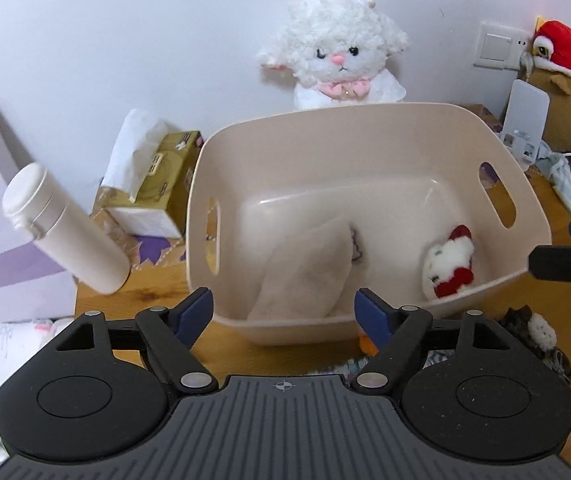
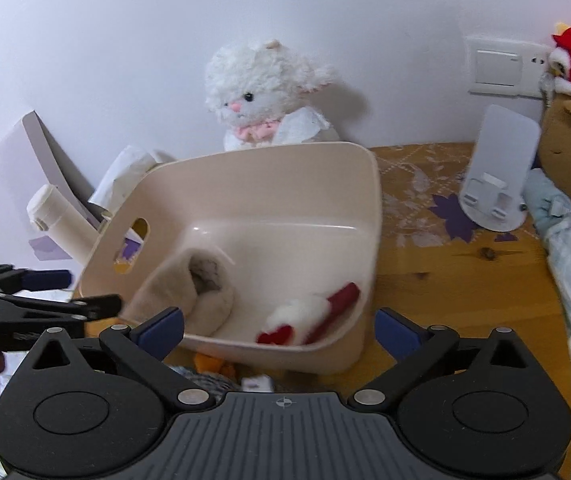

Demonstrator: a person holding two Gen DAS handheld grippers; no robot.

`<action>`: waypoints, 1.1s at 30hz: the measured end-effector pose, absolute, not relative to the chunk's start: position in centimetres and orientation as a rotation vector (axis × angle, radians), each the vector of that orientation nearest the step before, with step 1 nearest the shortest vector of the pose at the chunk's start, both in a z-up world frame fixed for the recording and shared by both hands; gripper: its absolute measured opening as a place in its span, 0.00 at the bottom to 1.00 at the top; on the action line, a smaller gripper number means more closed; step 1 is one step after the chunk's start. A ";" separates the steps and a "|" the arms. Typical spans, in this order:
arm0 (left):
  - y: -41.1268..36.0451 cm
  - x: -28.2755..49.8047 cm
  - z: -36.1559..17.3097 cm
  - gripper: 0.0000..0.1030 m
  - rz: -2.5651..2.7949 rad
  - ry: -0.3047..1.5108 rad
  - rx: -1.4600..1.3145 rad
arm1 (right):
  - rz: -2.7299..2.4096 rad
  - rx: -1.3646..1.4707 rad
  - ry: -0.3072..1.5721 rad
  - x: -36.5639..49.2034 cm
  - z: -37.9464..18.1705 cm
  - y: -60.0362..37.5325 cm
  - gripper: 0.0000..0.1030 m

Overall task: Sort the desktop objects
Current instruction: 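Move both grippers back to the pile on the table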

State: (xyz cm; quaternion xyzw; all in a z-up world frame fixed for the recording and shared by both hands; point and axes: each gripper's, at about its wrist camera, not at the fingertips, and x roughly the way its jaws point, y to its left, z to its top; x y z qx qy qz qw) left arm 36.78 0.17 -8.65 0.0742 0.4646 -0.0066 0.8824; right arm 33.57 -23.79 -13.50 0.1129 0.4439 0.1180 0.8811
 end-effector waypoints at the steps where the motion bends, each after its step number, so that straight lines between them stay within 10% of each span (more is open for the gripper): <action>1: 0.2 36.4 -8.6 0.77 -0.011 0.972 0.153 | 0.239 0.234 0.930 33.2 -13.6 -24.3 1.00; 33: 2.8 29.5 -17.0 0.80 -0.021 1.160 0.150 | 0.236 -0.189 1.033 24.8 -22.7 -26.7 1.00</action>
